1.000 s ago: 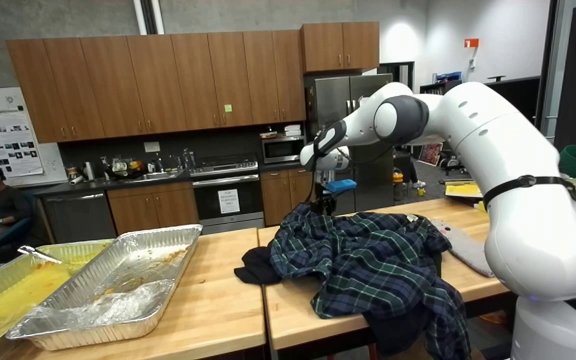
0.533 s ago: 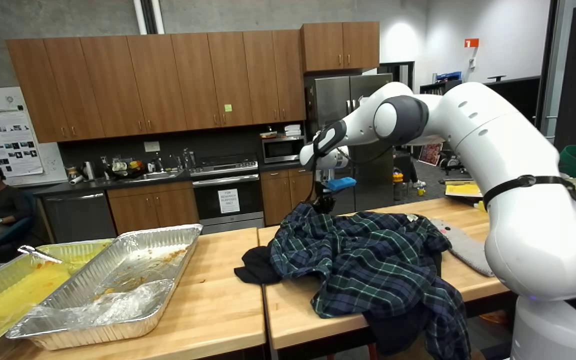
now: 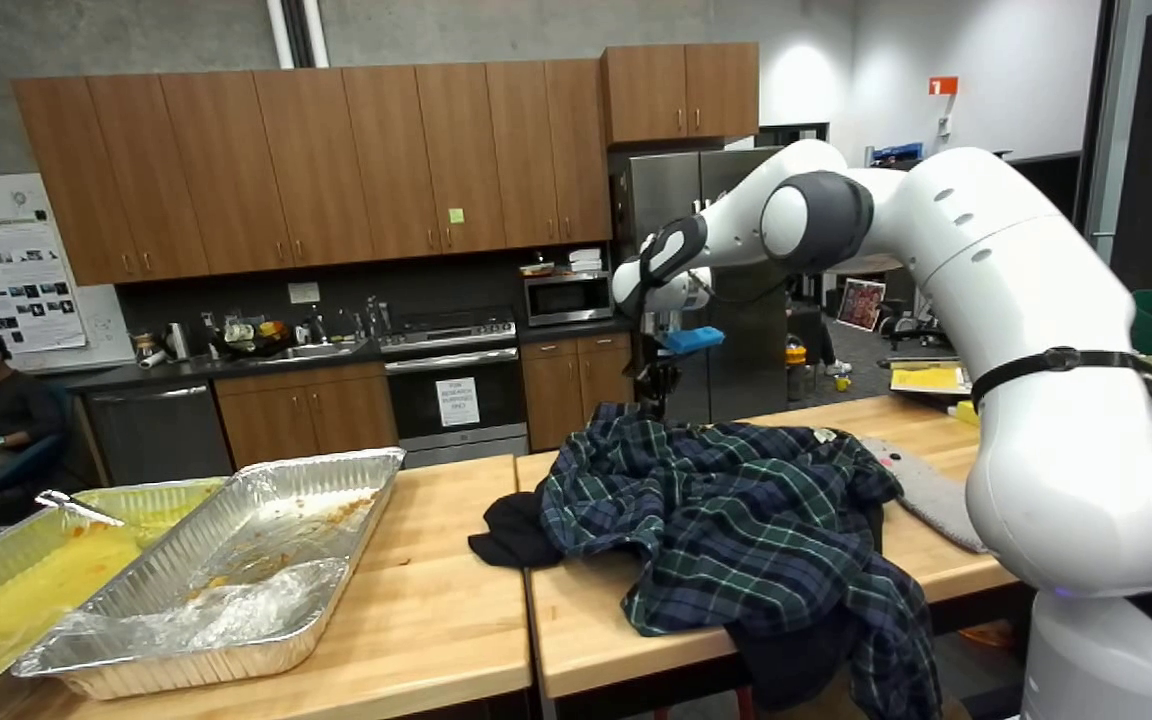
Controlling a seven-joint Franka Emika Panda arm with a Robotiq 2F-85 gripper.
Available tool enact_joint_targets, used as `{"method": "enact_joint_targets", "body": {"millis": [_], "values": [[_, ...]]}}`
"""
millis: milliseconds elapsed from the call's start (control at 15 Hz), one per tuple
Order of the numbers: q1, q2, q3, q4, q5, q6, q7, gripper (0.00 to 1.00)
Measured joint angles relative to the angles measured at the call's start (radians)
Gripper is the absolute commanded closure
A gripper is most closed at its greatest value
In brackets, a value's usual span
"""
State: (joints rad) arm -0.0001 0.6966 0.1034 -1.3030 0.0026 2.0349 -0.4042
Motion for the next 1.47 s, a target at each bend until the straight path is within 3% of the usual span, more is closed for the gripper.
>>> {"method": "enact_joint_targets", "body": {"millis": [667,733,800,1000,1467], "values": [[-0.078,-0.136,-0.042,-0.001,0.000,0.010,0.000,0.99],[-0.083,-0.145,-0.046,-0.001,0.000,0.010,0.000,0.92],[-0.086,-0.152,-0.050,-0.001,0.000,0.010,0.000,0.69],[-0.089,-0.157,-0.061,-0.003,0.000,0.009,0.002,0.63],[-0.075,-0.150,-0.065,-0.070,-0.027,0.041,0.006,0.17]]}}
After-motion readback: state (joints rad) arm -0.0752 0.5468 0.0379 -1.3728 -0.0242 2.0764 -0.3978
